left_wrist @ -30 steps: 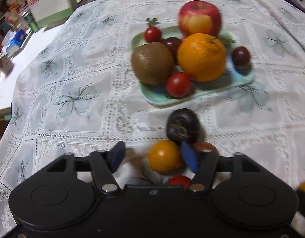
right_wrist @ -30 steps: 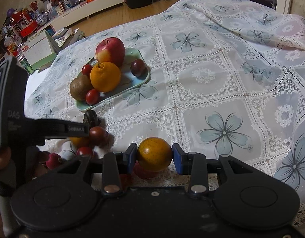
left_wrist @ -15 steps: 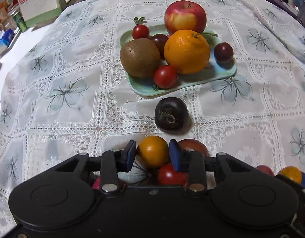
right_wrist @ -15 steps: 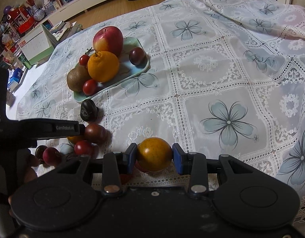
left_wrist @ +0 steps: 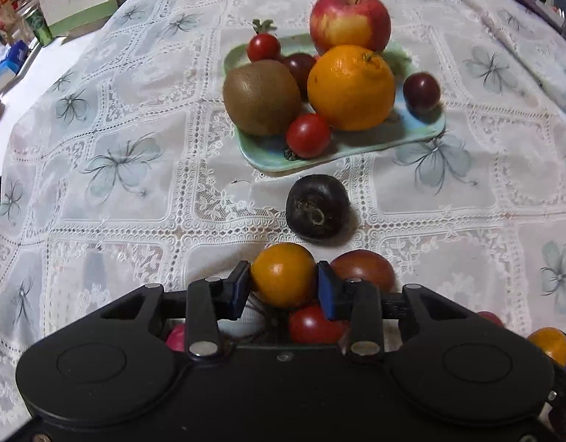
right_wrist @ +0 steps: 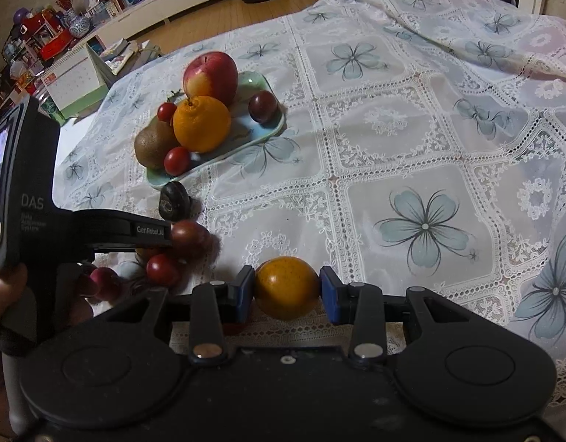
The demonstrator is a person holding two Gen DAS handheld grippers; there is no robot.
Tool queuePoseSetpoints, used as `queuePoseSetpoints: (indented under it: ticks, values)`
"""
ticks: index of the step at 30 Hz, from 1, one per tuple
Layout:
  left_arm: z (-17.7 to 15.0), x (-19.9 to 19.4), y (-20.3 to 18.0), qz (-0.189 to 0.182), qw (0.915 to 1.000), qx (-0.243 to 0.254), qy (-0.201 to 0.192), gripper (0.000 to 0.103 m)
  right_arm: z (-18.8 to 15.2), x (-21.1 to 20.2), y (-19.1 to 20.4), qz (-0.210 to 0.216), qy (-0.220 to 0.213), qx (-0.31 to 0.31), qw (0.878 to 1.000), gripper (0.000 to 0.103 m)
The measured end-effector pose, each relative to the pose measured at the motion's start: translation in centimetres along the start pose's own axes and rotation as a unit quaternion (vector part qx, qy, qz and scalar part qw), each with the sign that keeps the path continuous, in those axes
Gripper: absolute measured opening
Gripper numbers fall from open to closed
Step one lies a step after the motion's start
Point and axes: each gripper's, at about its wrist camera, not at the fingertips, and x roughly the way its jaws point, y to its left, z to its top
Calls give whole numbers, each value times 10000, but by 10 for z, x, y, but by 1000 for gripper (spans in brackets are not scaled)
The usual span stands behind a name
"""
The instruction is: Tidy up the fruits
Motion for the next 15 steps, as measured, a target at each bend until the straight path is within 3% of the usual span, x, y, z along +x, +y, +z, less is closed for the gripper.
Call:
queuePoseSetpoints:
  ticks: [6,15]
  values:
    - [-13,-52,2,-195,9993,59,-301,46,-3,-21,3,117,-101,-68,9999,39]
    - [-78,-116,7,-482,9969,418,-469,46,-32,-57,15,363,76,-471,9982,39]
